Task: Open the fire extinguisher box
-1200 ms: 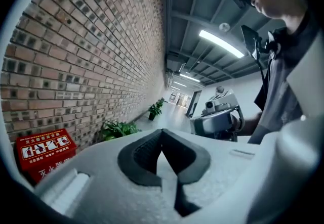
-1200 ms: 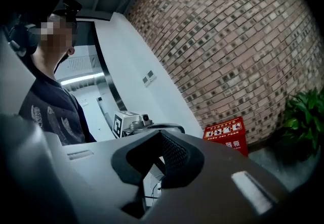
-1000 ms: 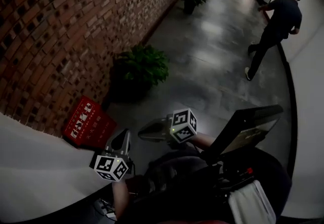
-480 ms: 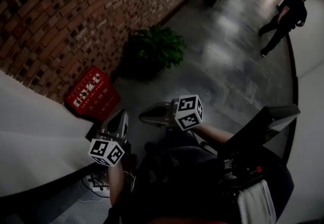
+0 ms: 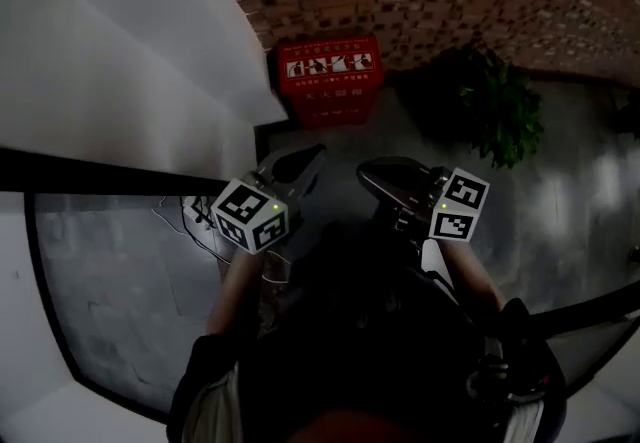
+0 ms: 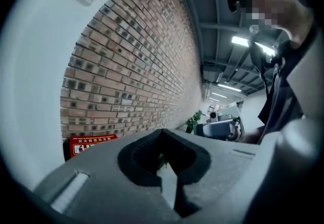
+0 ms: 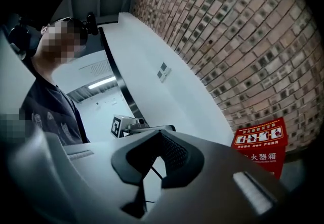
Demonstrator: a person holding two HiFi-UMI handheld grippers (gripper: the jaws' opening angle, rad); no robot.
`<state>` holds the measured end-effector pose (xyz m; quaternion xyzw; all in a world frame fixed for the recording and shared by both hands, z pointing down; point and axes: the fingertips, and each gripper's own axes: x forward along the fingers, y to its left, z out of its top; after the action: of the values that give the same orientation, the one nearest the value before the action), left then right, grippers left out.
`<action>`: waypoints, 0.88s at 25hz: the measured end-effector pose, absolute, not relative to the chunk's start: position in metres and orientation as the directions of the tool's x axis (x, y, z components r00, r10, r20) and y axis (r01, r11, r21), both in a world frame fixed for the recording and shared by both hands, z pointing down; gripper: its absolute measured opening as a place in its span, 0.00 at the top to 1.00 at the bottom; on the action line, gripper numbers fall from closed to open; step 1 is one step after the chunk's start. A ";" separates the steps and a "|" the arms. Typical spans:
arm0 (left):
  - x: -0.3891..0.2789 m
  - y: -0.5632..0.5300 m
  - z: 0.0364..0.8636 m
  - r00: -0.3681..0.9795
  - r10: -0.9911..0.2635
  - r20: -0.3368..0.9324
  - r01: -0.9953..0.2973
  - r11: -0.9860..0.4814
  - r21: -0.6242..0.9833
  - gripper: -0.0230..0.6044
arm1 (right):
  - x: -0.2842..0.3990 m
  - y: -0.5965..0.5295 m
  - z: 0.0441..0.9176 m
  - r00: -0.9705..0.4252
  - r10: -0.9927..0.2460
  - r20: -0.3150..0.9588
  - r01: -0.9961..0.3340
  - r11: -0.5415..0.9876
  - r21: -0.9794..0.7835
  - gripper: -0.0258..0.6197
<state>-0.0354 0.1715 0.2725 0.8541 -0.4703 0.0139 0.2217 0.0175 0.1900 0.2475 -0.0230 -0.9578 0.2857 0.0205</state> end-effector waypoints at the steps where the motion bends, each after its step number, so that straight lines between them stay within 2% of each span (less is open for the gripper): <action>1: -0.034 0.166 0.271 0.540 -0.807 0.237 -0.817 -0.435 0.379 0.96 | 0.020 0.184 0.247 -0.996 0.085 0.013 0.063 0.827 -0.559 0.96; 6: -0.018 0.123 0.258 0.451 -0.852 0.268 -0.861 -0.335 0.384 0.96 | 0.033 0.134 0.242 -0.979 0.200 -0.033 0.178 0.774 -0.608 0.96; 9: 0.015 0.107 0.261 0.422 -0.860 0.287 -0.870 -0.295 0.395 0.96 | 0.053 0.112 0.246 -0.967 0.252 -0.049 0.224 0.737 -0.637 0.96; 13: 0.044 0.080 0.265 0.412 -0.855 0.315 -0.874 -0.274 0.401 0.96 | 0.077 0.074 0.249 -0.964 0.259 -0.053 0.230 0.725 -0.649 0.96; 22: 0.074 0.036 0.262 0.407 -0.837 0.367 -0.903 -0.306 0.303 0.96 | 0.124 0.009 0.264 -0.979 0.198 -0.049 0.178 0.709 -0.683 0.96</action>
<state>0.0745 0.0365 0.2623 0.8051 -0.5401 0.0701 0.2349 0.1244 0.0085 0.2644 -0.1018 -0.9242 0.3678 0.0140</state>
